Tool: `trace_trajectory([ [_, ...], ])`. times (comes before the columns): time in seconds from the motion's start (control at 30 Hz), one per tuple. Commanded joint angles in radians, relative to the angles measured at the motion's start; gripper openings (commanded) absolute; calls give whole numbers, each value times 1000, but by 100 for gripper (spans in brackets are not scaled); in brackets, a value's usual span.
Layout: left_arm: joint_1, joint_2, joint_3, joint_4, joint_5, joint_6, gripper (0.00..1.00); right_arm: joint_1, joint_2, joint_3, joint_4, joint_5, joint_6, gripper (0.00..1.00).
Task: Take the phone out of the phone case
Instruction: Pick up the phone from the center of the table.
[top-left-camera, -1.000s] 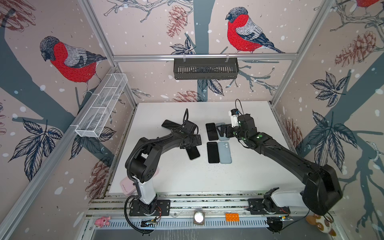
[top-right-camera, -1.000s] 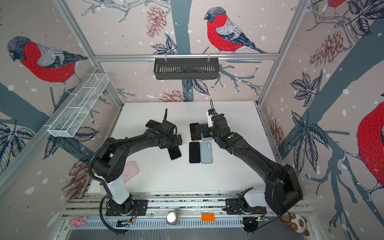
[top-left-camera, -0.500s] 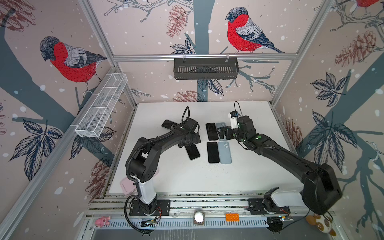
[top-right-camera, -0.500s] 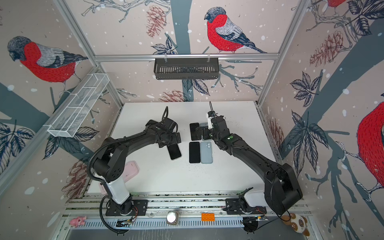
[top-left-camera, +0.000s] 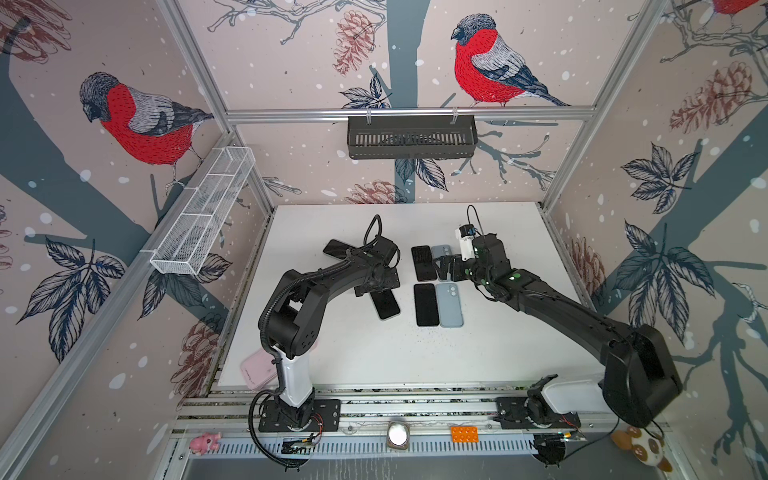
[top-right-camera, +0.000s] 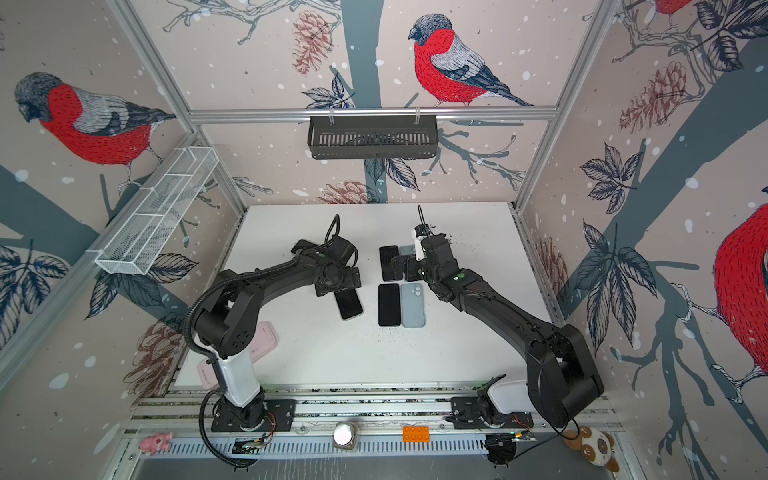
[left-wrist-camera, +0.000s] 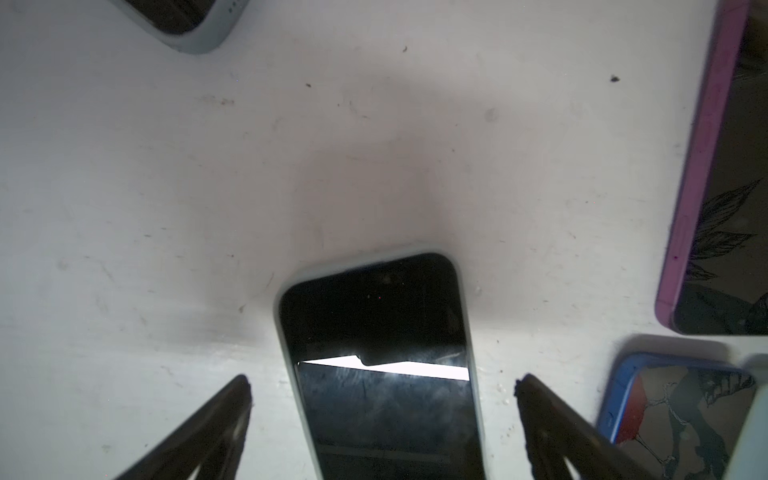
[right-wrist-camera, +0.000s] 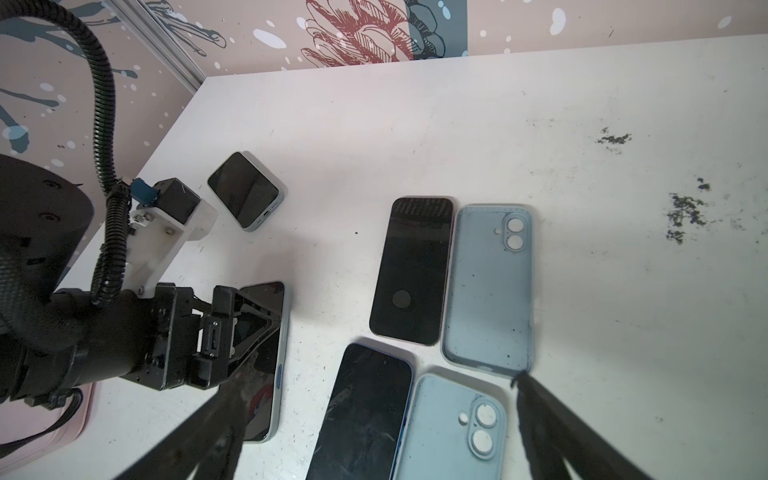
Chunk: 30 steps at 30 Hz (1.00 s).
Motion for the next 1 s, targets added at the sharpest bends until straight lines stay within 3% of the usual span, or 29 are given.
trace_trajectory([
  [0.0, 0, 21, 15, -29, -11, -5, 99, 4, -2, -3, 23, -13, 6, 100],
  [0.5, -18, 90, 24, -40, -7, 14, 95, 31, 41, -12, 47, -13, 18, 100],
  [0.97, -43, 74, -39, -4, 25, 29, 82, 78, 73, -21, 64, -15, 29, 99],
])
